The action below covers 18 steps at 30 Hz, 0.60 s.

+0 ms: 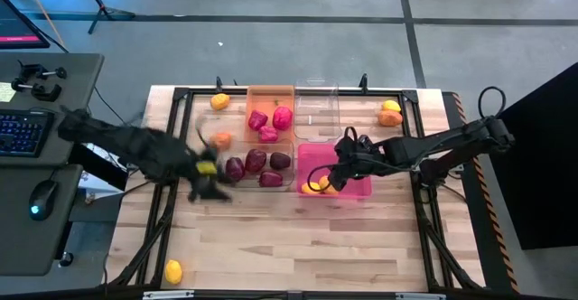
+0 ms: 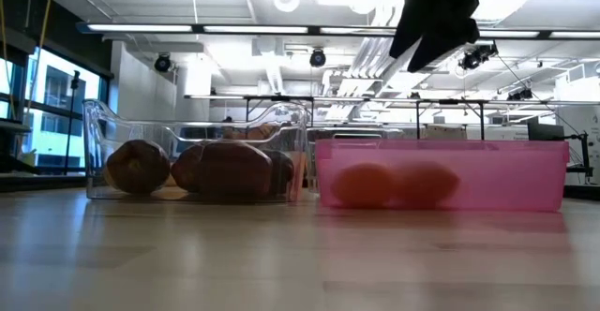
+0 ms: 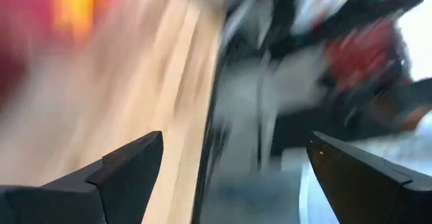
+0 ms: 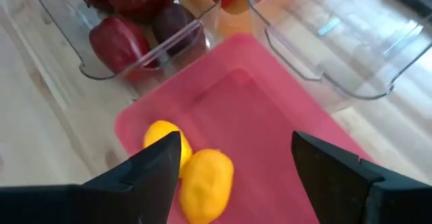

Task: Sort produce into baskets
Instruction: Put the lemon into the pink bin

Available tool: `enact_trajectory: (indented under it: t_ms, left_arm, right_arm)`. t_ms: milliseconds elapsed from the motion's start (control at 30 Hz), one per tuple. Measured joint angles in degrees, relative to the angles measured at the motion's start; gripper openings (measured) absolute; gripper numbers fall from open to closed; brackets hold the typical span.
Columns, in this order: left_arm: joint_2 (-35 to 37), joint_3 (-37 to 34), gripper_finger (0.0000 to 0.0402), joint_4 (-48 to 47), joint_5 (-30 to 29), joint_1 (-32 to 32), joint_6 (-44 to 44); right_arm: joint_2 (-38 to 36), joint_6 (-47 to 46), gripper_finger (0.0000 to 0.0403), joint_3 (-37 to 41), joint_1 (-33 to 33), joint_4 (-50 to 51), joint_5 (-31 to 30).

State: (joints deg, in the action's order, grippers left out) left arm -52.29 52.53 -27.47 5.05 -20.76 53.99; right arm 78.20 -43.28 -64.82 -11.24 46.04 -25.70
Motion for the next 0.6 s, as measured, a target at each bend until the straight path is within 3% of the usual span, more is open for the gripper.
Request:
enact_trajectory:
  t_ms: [267,367,600]
  left_arm:
    - [-18.4,-0.1,0.0353,-16.2,16.7,-18.8,15.9]
    - [-24.1,-0.1,0.0353,-18.2,22.5,-23.0,18.7]
    - [-35.1,-0.1,0.0353,-18.2,30.2,-29.2,18.2]
  right_arm:
    - [0.6,5.9,0.0271,0.0,0.0,0.0,-3.9]
    - [0.6,7.3,0.0271,0.0,0.0,0.0,-6.9]
    - [0.6,10.3,0.0271,0.0,0.0,0.0,-8.0]
